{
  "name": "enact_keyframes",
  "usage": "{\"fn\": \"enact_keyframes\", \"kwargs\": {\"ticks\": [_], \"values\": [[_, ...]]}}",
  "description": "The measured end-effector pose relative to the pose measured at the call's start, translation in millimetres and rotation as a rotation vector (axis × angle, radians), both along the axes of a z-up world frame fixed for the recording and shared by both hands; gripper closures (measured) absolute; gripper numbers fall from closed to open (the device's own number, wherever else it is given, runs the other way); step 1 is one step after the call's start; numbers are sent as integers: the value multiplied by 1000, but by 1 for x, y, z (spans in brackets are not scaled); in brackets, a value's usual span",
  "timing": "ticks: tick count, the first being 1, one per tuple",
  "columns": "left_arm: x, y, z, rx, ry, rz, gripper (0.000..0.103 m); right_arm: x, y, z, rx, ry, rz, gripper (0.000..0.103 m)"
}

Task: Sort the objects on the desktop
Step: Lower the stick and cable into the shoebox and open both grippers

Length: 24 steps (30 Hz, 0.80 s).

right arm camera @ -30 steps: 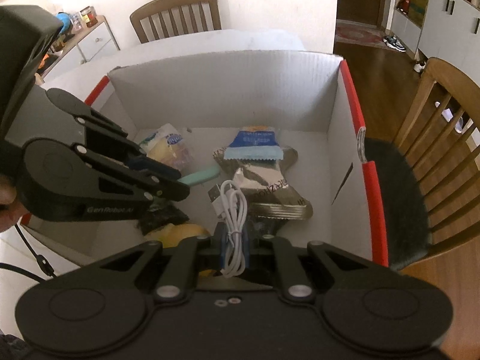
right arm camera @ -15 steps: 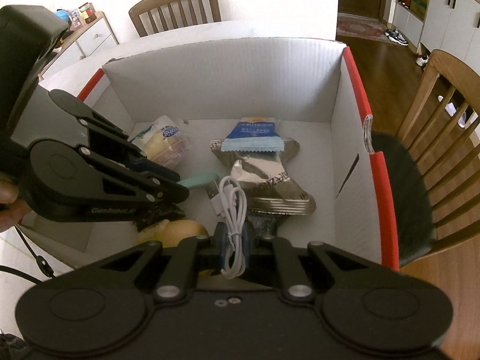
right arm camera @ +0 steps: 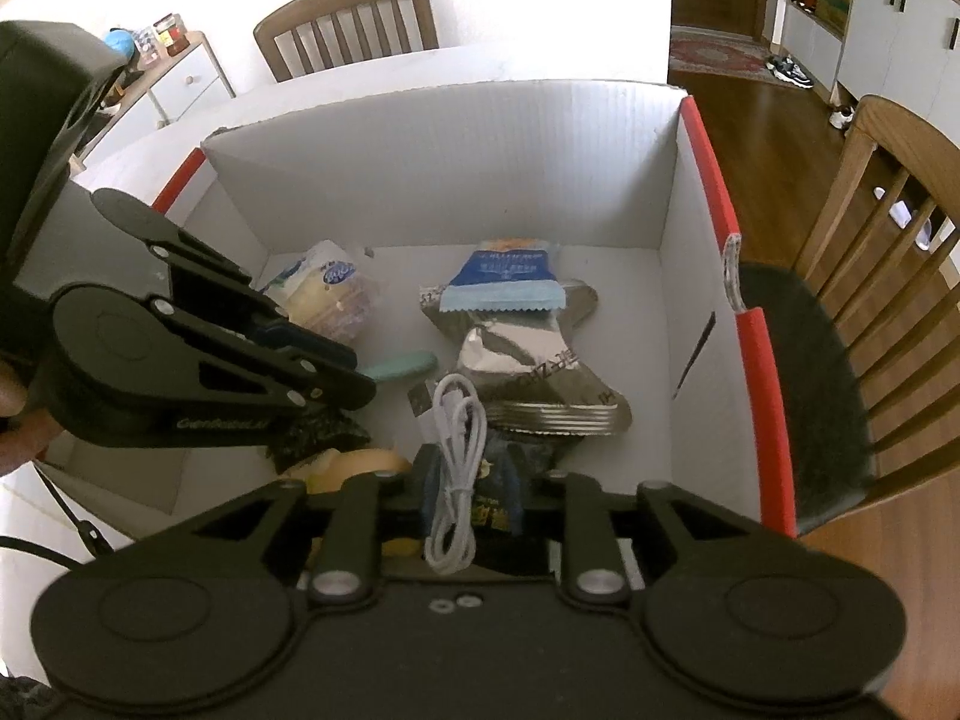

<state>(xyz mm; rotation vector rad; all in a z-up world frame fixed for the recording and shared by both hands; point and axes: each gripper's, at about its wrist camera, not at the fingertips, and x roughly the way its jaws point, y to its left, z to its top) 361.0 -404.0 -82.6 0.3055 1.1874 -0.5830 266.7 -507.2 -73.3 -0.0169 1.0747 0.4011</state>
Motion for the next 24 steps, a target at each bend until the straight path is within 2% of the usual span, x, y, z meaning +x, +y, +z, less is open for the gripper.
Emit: {"fn": "enact_keyframes", "kwargs": {"ticks": [6, 11, 24], "values": [[-3, 0, 5, -4, -13, 1, 91, -3, -1, 8, 23, -16, -2, 74], [-7, 2, 13, -13, -28, 2, 90, -7, -2, 16, 42, -29, 9, 74], [-26, 17, 42, -79, -86, 32, 90, -19, -5, 41, 73, -101, 16, 69]]}}
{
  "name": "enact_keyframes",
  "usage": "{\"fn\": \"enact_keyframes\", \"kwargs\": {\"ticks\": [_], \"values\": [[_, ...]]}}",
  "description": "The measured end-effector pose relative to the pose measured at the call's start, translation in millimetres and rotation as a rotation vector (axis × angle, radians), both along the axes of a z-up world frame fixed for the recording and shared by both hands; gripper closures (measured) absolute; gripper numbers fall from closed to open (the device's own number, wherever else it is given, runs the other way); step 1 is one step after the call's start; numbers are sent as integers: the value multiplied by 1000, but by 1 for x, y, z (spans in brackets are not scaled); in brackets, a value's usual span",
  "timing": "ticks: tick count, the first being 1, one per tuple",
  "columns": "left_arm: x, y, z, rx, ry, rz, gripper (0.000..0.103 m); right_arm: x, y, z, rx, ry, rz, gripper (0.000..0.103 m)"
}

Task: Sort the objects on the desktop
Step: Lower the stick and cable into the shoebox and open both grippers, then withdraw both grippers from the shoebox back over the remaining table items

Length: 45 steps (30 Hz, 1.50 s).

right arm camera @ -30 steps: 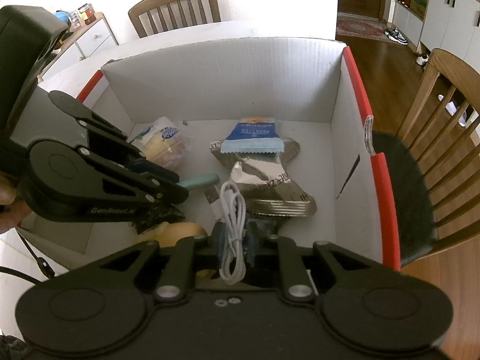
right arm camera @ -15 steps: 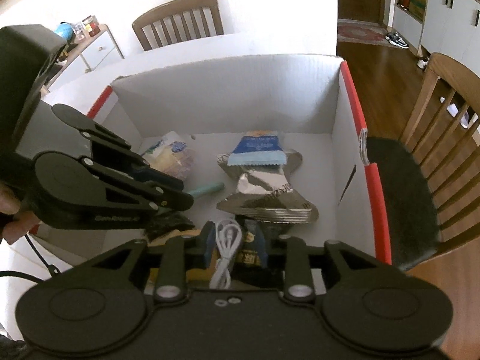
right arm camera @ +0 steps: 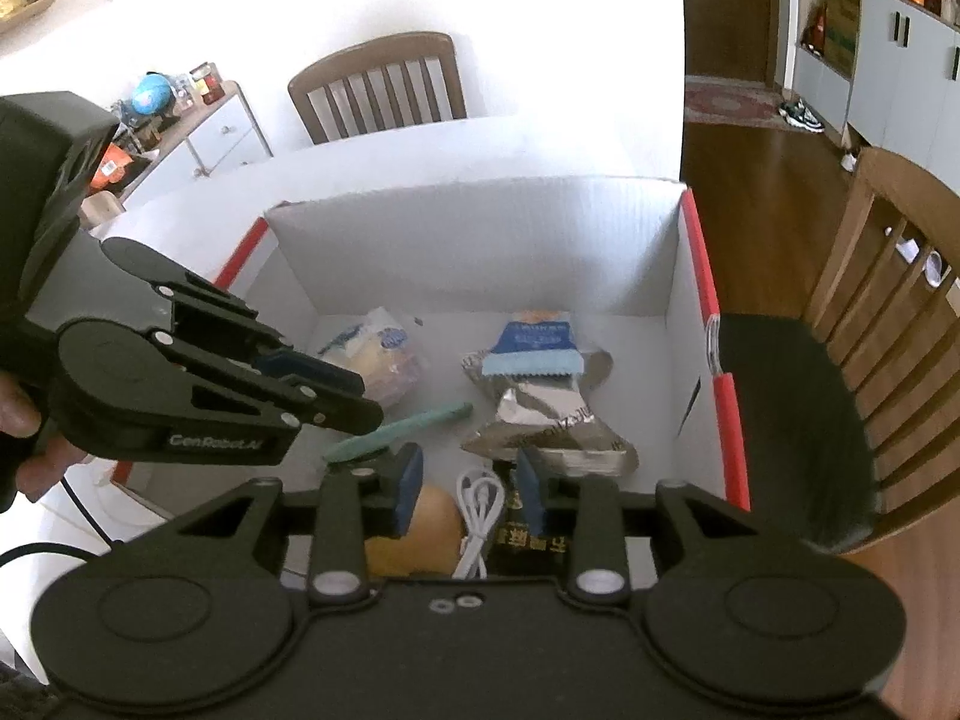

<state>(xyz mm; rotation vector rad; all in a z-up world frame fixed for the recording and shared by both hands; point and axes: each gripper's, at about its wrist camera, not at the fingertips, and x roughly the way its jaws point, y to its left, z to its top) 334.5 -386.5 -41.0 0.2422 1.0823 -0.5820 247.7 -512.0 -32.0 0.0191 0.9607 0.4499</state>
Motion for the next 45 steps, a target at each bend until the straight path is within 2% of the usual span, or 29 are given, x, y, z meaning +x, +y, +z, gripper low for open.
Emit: {"fn": "enact_keyframes", "kwargs": {"ticks": [16, 20, 23, 25, 27, 33, 34, 36, 37, 38, 40, 43, 45], "values": [[-36, 20, 34, -81, -73, 29, 90, -21, 14, 19, 6, -72, 10, 64], [-45, 31, 41, -118, -87, 37, 90, -28, 20, 24, 33, -100, 13, 56], [-52, 38, 46, -129, -103, 34, 90, -34, 25, 26, 32, -118, 9, 54], [-56, 42, 48, -133, -112, 30, 90, -37, 29, 27, 30, -119, -3, 49], [-60, 48, 49, -137, -115, 28, 90, -40, 34, 27, 28, -125, -13, 40], [-71, 67, 47, -160, -105, 23, 90, -50, 50, 28, 20, -131, -40, 39], [-72, 69, 47, -162, -105, 22, 88, -52, 53, 28, 20, -132, -45, 38], [-77, 77, 48, -166, -111, 21, 73, -55, 59, 29, 19, -134, -53, 38], [-78, 81, 49, -167, -117, 23, 58, -56, 62, 30, 18, -135, -58, 38], [-80, 86, 49, -157, -131, 34, 51, -57, 65, 30, 17, -137, -62, 37], [-81, 96, 50, -166, -137, 45, 44, -60, 70, 31, 17, -142, -73, 34], [-82, 113, 52, -198, -132, 58, 27, -62, 78, 33, 15, -149, -90, 30], [-85, 122, 54, -199, -145, 59, 25, -63, 83, 35, 16, -153, -98, 29]]}}
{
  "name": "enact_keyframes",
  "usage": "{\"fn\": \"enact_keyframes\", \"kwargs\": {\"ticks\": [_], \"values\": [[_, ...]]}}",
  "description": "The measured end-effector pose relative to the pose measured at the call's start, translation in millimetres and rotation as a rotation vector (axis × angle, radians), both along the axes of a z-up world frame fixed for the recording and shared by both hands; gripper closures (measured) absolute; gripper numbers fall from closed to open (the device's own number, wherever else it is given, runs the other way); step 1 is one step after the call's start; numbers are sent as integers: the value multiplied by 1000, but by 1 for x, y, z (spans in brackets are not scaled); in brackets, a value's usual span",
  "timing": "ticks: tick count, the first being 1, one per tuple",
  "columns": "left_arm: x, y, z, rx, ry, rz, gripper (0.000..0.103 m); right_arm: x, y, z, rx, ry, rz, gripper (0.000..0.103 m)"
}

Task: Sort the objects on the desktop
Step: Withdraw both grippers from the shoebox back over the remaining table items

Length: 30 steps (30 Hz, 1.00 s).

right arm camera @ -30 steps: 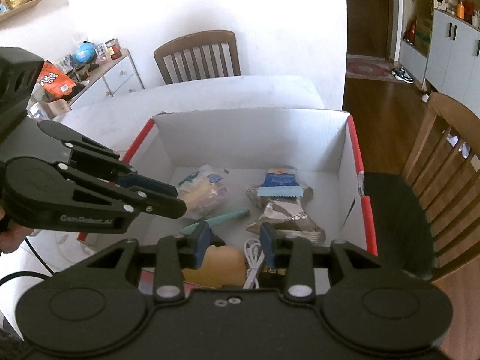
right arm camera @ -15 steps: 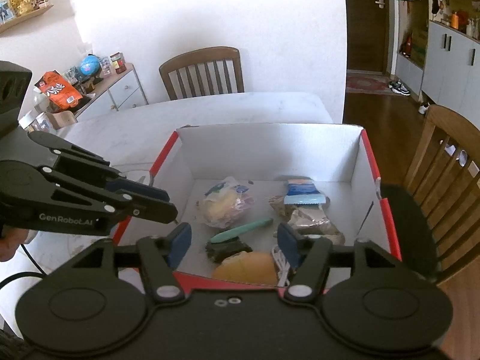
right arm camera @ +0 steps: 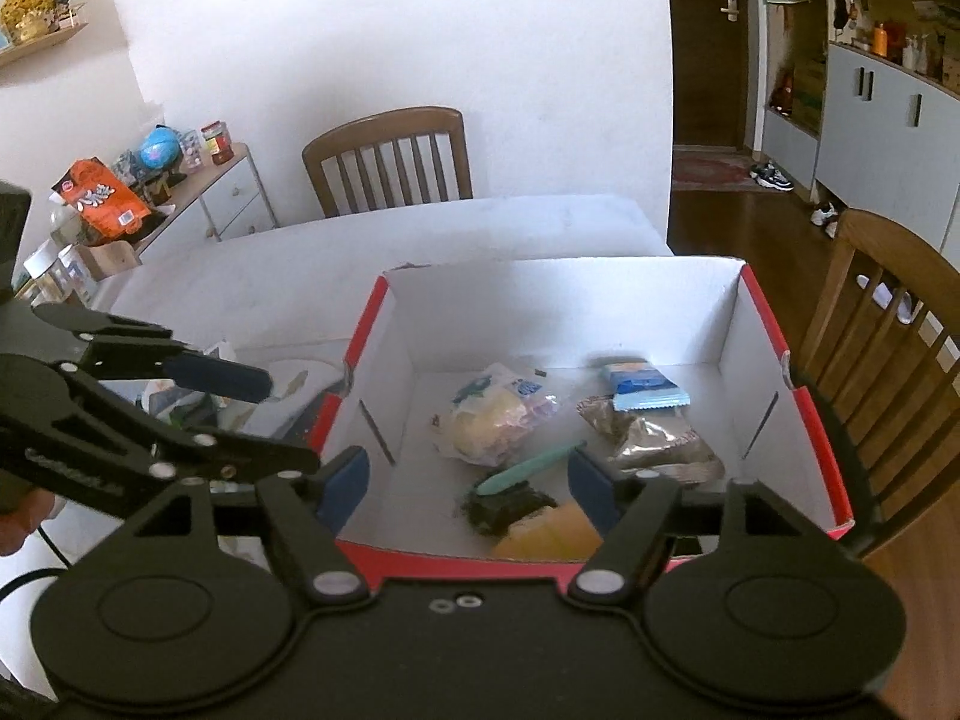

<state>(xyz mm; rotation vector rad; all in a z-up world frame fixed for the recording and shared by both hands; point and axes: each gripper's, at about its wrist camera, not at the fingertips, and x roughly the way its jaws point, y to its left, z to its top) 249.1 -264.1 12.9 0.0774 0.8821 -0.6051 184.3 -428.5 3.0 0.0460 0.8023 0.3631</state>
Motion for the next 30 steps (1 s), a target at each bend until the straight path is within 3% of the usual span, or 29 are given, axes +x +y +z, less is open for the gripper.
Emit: {"fn": "enact_keyframes", "kwargs": {"ticks": [4, 11, 14, 20, 26, 27, 29, 30], "values": [[-5, 20, 2, -11, -12, 10, 18, -1, 15, 3, -4, -5, -8, 27], [-15, 55, 1, 4, -31, 44, 17, -5, 51, 3, 7, -10, 24, 20], [-19, 73, -1, 4, -32, 63, 17, -6, 64, 6, 31, -16, 33, 13], [-26, 112, -4, 5, -40, 126, 17, -5, 93, 10, 33, -30, 63, 12], [-32, 150, -15, 20, -42, 201, 17, -3, 126, 11, 41, -52, 91, 3], [-33, 156, -17, 22, -40, 212, 15, -2, 131, 11, 42, -55, 97, 3], [-35, 168, -22, 26, -44, 240, 0, 1, 142, 10, 38, -58, 110, 2], [-36, 174, -25, 27, -50, 260, 0, 3, 147, 10, 37, -58, 117, 2]]}}
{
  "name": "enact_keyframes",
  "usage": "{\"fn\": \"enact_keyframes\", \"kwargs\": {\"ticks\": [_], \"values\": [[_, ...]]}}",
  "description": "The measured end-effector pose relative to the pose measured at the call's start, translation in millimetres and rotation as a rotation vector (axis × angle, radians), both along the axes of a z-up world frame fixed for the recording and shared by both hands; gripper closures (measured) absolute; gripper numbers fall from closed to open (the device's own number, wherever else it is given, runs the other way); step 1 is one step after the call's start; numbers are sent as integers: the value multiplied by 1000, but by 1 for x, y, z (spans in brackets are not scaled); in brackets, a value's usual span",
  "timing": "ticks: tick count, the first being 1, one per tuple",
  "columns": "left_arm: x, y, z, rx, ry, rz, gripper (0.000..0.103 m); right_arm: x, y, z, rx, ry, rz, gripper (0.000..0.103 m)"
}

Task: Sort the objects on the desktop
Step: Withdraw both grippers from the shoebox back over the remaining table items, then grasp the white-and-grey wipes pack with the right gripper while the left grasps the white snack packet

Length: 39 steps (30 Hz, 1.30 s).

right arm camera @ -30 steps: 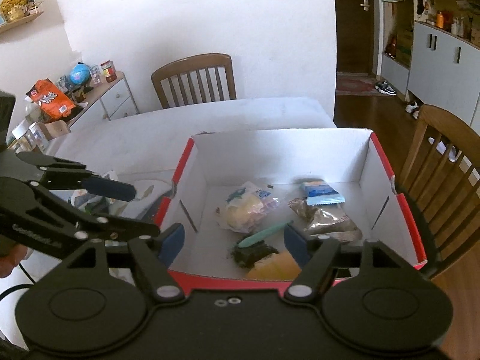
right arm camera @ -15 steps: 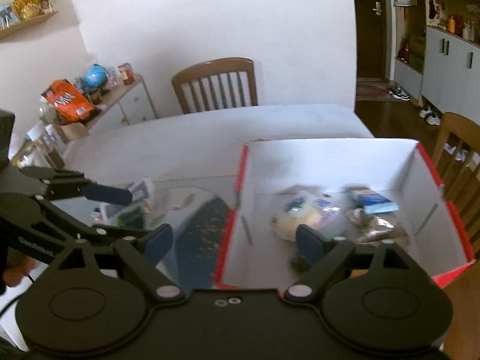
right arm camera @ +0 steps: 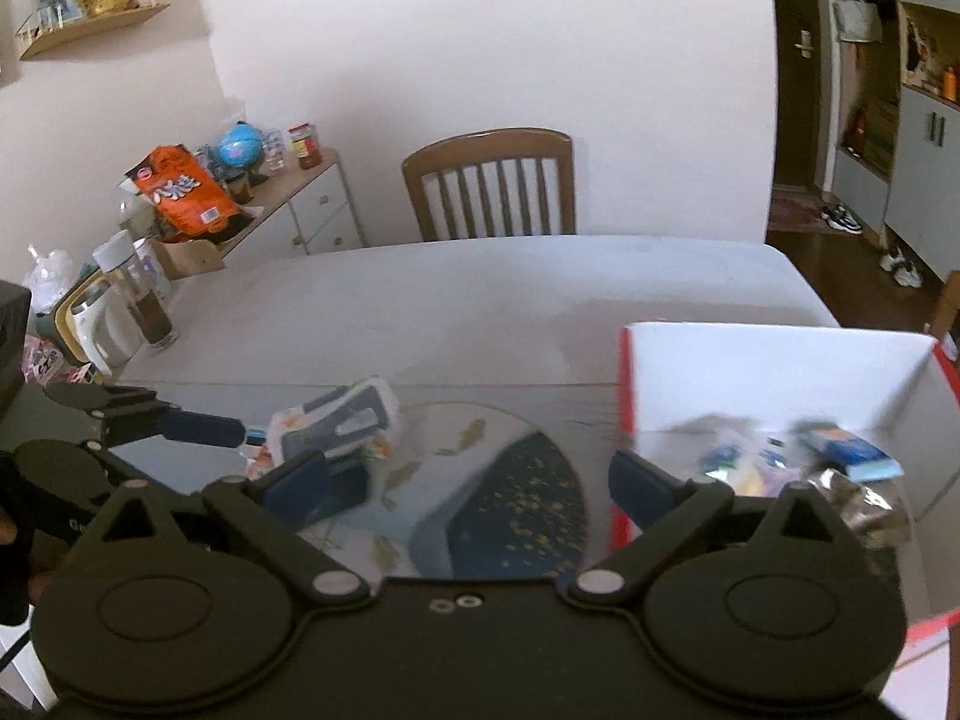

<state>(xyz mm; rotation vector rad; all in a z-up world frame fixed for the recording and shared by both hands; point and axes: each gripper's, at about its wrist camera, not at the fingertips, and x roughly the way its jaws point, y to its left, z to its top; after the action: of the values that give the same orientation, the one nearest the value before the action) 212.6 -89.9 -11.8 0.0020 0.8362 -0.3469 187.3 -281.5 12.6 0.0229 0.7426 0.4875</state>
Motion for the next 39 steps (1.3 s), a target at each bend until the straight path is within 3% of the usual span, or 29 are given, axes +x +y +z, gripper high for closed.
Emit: {"fn": "enact_keyframes", "kwargs": {"ticks": [12, 20, 39], "values": [[-6, 60, -29, -14, 28, 153, 0, 17, 61, -12, -35, -4, 89, 1], [-5, 79, -47, -8, 51, 188, 0, 32, 90, -26, -68, 5, 111, 1], [19, 84, -90, 61, 64, 204, 0, 58, 132, -70, -30, 202, 22, 2]]}}
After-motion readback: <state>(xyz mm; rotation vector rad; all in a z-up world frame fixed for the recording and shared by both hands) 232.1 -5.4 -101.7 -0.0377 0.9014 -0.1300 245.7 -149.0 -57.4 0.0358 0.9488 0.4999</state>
